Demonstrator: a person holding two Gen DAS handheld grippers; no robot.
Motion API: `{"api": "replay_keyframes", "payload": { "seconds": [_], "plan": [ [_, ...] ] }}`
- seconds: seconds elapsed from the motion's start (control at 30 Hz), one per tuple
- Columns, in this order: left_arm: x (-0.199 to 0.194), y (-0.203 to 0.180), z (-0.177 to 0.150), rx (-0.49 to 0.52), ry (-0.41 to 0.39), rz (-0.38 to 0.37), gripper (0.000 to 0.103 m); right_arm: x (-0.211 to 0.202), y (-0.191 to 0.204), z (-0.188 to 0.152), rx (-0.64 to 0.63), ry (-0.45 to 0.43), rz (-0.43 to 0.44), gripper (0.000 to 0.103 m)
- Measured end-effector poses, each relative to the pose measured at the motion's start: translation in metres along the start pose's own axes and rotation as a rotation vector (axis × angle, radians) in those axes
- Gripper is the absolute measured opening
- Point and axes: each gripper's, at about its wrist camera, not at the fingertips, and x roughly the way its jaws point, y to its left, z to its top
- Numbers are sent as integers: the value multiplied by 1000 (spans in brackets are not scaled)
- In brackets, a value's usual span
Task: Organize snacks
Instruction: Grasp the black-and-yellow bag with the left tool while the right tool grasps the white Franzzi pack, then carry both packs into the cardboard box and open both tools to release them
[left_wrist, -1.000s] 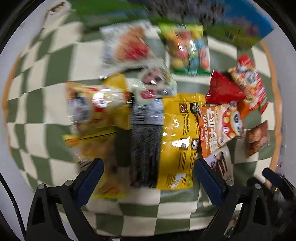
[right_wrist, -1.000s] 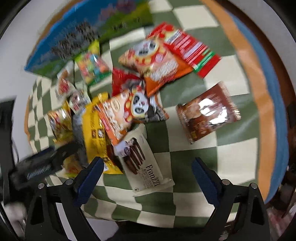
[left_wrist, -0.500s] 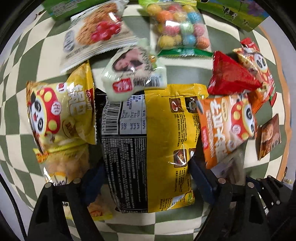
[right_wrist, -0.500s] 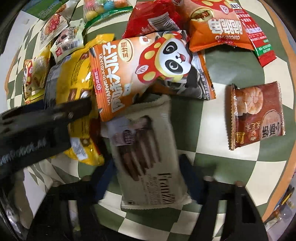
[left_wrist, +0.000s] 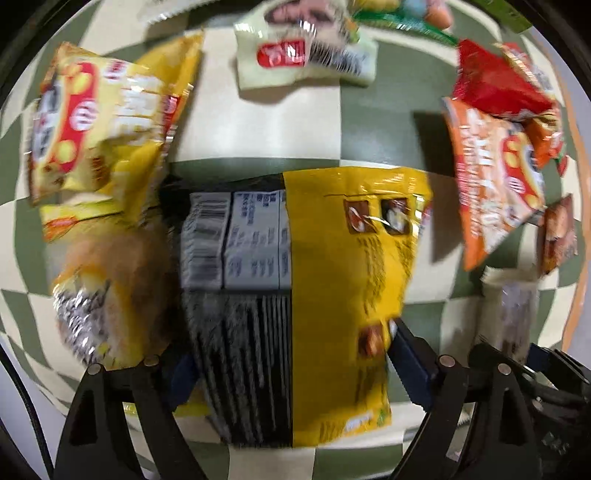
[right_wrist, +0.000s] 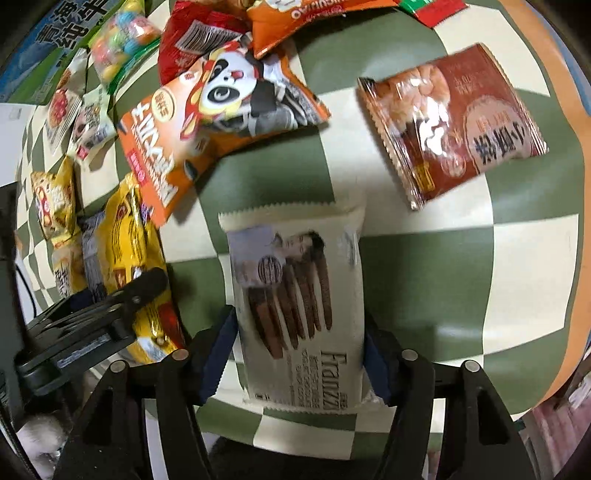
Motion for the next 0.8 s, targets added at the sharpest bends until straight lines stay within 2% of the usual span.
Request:
{"api": "replay_keyframes", "payload": {
  "seconds": [0.13, 0.2, 0.27, 0.3, 0.43, 0.8],
  "plan": [
    [7, 6, -3, -2, -37, 21, 86, 3, 1, 5, 3, -1, -31, 67],
    [1, 12, -22, -6, -61, 16, 86, 8, 9, 5, 4, -11, -49, 63],
    [-4, 13, -36, -17, -69, 14, 85, 1, 29, -9, 0, -27, -70, 62],
    [-11, 24, -44, -19, -73, 12, 85, 0, 29, -10, 3, -37, -73, 61],
    [-22, 28, -66, -6, -99, 19, 85, -5, 38, -22, 20, -68, -88, 59],
    [-84, 38, -103, 67, -242, -22, 85, -53, 60, -63, 65, -160, -24, 57]
  ]
}}
